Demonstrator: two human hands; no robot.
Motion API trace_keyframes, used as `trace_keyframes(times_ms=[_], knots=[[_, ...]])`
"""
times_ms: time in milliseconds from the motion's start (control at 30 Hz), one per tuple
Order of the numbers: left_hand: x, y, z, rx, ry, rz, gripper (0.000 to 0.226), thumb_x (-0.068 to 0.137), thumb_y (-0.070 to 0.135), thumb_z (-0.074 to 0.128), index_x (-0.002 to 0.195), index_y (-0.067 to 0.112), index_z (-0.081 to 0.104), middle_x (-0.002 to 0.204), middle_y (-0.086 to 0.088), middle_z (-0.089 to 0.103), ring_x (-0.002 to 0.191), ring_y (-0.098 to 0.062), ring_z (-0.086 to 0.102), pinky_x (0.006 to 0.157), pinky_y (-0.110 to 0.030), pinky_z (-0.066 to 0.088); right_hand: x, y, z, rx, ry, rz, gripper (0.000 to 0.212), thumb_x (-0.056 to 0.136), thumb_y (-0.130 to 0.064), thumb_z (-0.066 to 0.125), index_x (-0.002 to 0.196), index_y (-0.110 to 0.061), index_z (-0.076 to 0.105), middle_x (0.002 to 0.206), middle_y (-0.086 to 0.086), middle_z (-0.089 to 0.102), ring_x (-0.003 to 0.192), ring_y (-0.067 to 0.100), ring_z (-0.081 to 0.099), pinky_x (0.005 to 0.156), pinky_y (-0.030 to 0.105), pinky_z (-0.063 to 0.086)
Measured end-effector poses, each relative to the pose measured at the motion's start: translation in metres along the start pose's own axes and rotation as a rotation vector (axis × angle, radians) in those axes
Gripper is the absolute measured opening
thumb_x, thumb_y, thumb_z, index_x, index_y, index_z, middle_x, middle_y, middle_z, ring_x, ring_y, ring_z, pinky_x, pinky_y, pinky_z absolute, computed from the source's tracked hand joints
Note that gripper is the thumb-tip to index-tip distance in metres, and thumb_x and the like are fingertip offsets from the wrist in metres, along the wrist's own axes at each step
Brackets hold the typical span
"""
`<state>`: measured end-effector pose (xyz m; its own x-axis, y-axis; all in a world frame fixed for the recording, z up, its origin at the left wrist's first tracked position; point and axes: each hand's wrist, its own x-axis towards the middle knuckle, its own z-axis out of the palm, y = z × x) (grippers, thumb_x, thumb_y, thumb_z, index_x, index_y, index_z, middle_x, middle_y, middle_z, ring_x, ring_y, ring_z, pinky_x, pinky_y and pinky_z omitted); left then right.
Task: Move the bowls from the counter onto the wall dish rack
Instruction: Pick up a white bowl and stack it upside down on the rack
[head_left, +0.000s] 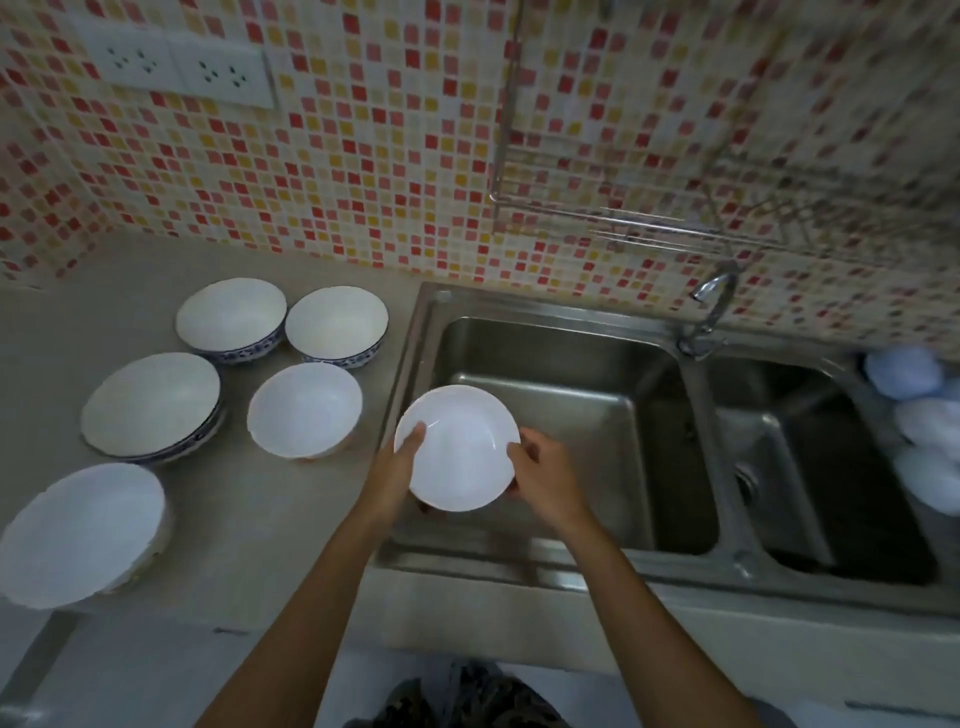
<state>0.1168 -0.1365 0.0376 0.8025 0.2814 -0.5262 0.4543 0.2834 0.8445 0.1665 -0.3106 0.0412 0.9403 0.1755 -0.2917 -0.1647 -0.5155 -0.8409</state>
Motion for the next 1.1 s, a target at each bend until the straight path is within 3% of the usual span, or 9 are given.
trace_keyframes(times_ms=[133,200,333,567,767,867,967,1033,1100], knots=[[0.007,0.018,0.047,-0.01,-0.1,0.068,0.06,0.077,0.066,0.055,0.129,0.04,0.043,0.134,-0.003,0.052,0.117,-0.029,0.055,0.095,-0.055,0.048,0.016,-0.003,-0.047,0.027,0.104,-0.022,0.024,0.091,-0.024,0.053,0.11,-0.02,0.067,0.099,0.003,0.071,0.089,0.024,0.067,0.073,0.051,0.059],[0.006,0.034,0.069,0.017,-0.121,0.137,0.049,0.083,0.067,0.045,0.126,0.044,0.046,0.133,-0.001,0.054,0.116,-0.026,0.056,0.095,-0.052,0.049,0.023,-0.01,-0.068,0.032,0.143,-0.039,0.024,0.093,-0.02,0.054,0.113,-0.016,0.066,0.1,0.006,0.07,0.091,0.025,0.067,0.078,0.049,0.059],[0.006,0.07,0.11,-0.036,-0.139,0.191,0.039,0.096,0.055,0.024,0.12,0.039,0.051,0.123,0.001,0.059,0.109,-0.019,0.059,0.093,-0.042,0.051,0.038,-0.02,-0.1,0.035,0.193,-0.086,0.028,0.092,-0.022,0.055,0.118,-0.017,0.064,0.103,0.003,0.068,0.094,0.022,0.065,0.077,0.048,0.06],[0.013,0.104,0.146,-0.091,-0.025,0.269,0.063,0.092,0.06,0.032,0.132,0.014,0.048,0.13,-0.006,0.055,0.121,-0.023,0.053,0.105,-0.043,0.042,0.051,-0.042,-0.141,0.079,0.219,-0.224,0.033,0.095,-0.034,0.054,0.126,-0.023,0.059,0.112,-0.003,0.066,0.1,0.016,0.062,0.082,0.042,0.06],[0.012,0.123,0.161,-0.253,0.001,0.369,0.052,0.092,0.058,0.034,0.12,0.018,0.052,0.11,0.005,0.06,0.097,-0.013,0.059,0.101,-0.039,0.043,0.044,-0.077,-0.189,0.092,0.334,-0.41,0.028,0.1,-0.04,0.043,0.102,-0.025,0.067,0.09,-0.01,0.069,0.086,0.002,0.062,0.071,0.013,0.043],[0.013,0.138,0.169,-0.238,-0.01,0.412,0.046,0.087,0.064,0.035,0.106,0.026,0.052,0.104,0.011,0.057,0.092,-0.01,0.059,0.1,-0.035,0.043,0.068,-0.088,-0.212,-0.032,0.51,-0.513,0.035,0.1,-0.037,0.045,0.12,-0.018,0.065,0.111,0.001,0.07,0.103,0.013,0.063,0.091,0.024,0.05],[0.011,0.167,0.175,-0.256,-0.003,0.473,0.068,0.081,0.071,0.04,0.127,0.023,0.048,0.123,0.005,0.057,0.112,-0.018,0.058,0.104,-0.04,0.043,0.103,-0.089,-0.227,-0.237,0.592,-0.584,0.034,0.101,-0.031,0.046,0.129,-0.018,0.059,0.131,0.0,0.062,0.119,0.017,0.057,0.1,0.027,0.04],[0.011,0.19,0.182,-0.265,-0.014,0.537,0.051,0.089,0.061,0.04,0.127,0.029,0.048,0.128,-0.001,0.058,0.115,-0.025,0.058,0.098,-0.046,0.048,0.119,-0.085,-0.235,-0.372,0.611,-0.607,0.033,0.1,-0.029,0.047,0.127,-0.017,0.06,0.13,0.001,0.062,0.119,0.019,0.056,0.1,0.028,0.04],[0.012,0.213,0.191,-0.211,-0.007,0.633,0.035,0.095,0.052,0.034,0.121,0.035,0.05,0.121,-0.002,0.061,0.105,-0.024,0.062,0.082,-0.039,0.057,0.129,-0.081,-0.236,-0.467,0.63,-0.63,0.031,0.1,-0.028,0.049,0.124,-0.015,0.062,0.127,0.002,0.064,0.119,0.021,0.057,0.103,0.031,0.037]])
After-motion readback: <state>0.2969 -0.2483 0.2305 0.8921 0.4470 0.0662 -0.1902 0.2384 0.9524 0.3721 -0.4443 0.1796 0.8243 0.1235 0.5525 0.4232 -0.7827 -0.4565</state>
